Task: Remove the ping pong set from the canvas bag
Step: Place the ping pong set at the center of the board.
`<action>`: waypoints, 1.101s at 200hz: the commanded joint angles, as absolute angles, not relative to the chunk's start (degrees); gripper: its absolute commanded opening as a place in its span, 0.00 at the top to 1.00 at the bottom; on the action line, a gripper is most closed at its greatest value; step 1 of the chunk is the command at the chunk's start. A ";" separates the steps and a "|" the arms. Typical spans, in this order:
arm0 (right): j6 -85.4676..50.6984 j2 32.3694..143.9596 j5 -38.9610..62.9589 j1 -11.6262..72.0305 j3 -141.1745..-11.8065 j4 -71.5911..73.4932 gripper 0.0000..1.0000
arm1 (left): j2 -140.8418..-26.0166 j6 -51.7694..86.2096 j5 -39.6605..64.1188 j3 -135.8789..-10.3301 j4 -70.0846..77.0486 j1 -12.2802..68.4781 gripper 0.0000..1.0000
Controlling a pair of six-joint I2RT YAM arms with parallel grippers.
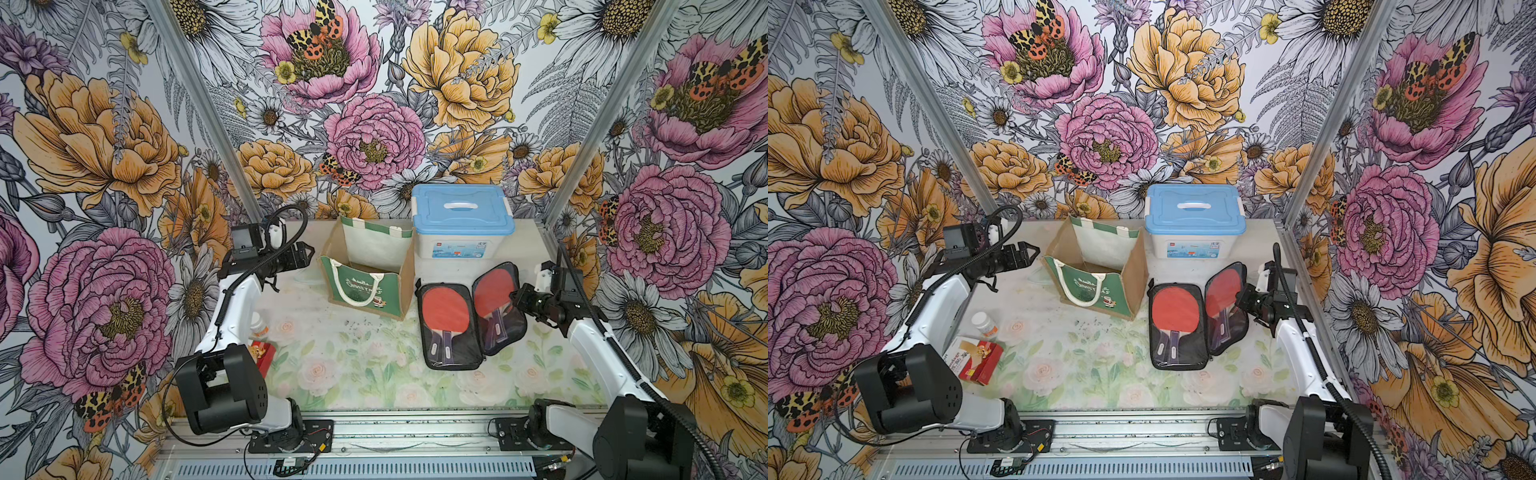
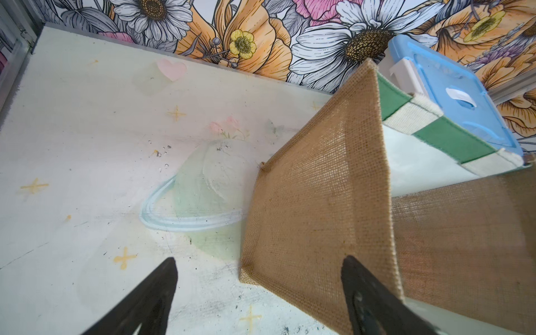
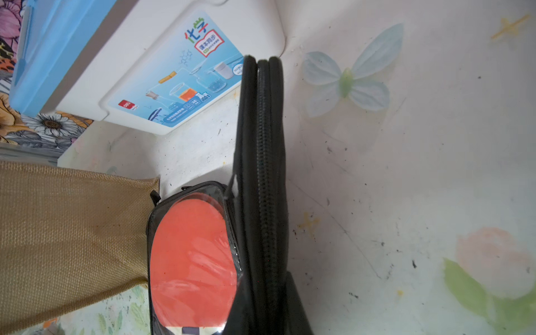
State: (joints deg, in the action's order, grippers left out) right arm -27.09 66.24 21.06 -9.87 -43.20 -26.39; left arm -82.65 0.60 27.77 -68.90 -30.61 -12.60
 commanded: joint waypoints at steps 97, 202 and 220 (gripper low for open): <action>-24.01 76.87 17.13 -16.73 -46.39 -24.96 0.51 | -84.91 -0.70 30.85 -66.45 -28.62 -14.46 0.11; -22.73 77.67 11.17 -15.30 -49.80 -23.41 0.16 | -81.15 0.22 25.33 -57.89 -18.58 -14.48 0.01; -22.68 75.95 10.86 -13.62 -48.85 -21.52 0.13 | -79.35 1.44 23.50 -52.85 -11.73 -14.50 0.01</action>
